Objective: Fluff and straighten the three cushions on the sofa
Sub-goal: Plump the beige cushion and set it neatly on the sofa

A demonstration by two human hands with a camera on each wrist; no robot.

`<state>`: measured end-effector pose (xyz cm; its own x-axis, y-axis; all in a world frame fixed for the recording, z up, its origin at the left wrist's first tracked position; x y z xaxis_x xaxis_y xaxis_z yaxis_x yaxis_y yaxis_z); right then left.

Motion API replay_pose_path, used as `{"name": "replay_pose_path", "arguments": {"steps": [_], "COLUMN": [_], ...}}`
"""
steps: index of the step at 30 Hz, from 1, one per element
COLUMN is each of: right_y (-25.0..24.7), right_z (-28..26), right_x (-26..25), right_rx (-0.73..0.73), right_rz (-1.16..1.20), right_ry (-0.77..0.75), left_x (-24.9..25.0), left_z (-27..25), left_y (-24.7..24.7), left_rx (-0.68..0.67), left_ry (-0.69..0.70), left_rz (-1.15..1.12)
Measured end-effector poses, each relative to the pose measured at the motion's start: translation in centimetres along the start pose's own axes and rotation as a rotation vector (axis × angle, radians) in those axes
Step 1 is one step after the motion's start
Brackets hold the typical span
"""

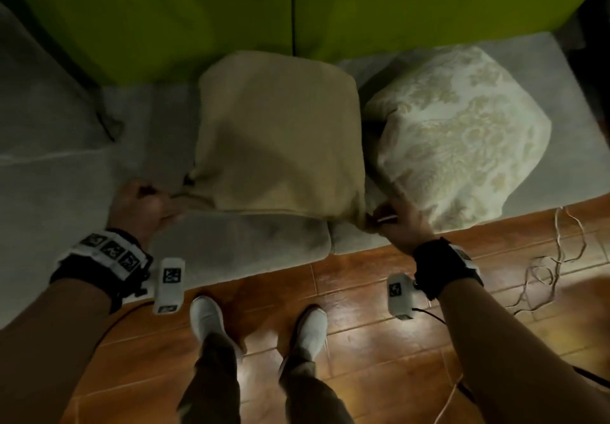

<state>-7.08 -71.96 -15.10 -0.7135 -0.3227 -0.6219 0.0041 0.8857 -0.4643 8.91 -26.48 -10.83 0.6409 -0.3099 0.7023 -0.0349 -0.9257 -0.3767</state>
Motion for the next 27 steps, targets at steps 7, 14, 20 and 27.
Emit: {"name": "replay_pose_path", "arguments": {"steps": [7, 14, 20, 27], "right_y": [5.3, 1.7, -0.4, 5.9], "right_z": [1.4, 2.3, -1.4, 1.0], "right_x": [0.3, 0.5, -2.8, -13.9], "right_rx": [-0.173, 0.028, 0.35, 0.278], "right_rz": [0.261, 0.06, -0.235, -0.245], "right_ry": [0.234, 0.137, -0.22, -0.497], "left_x": [-3.6, -4.2, -4.3, 8.5], "left_z": [0.2, -0.2, -1.5, -3.2], "left_y": [2.5, -1.6, -1.2, 10.7], "left_rx": [-0.154, 0.086, 0.138, -0.003], "left_ry": [-0.052, 0.109, 0.154, 0.769], "left_rz": [0.154, 0.409, 0.701, 0.987]}}
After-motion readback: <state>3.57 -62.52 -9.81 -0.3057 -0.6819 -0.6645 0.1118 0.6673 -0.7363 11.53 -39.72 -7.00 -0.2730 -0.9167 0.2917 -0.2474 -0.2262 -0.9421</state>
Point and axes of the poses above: each hand's wrist, its own z-axis towards the middle knuckle, its own y-axis out of the palm, x = y × z, the point moved 7 cm from there along z, towards the middle knuckle, and after that the axes turned 9 degrees about z, right-handed, at the moved point
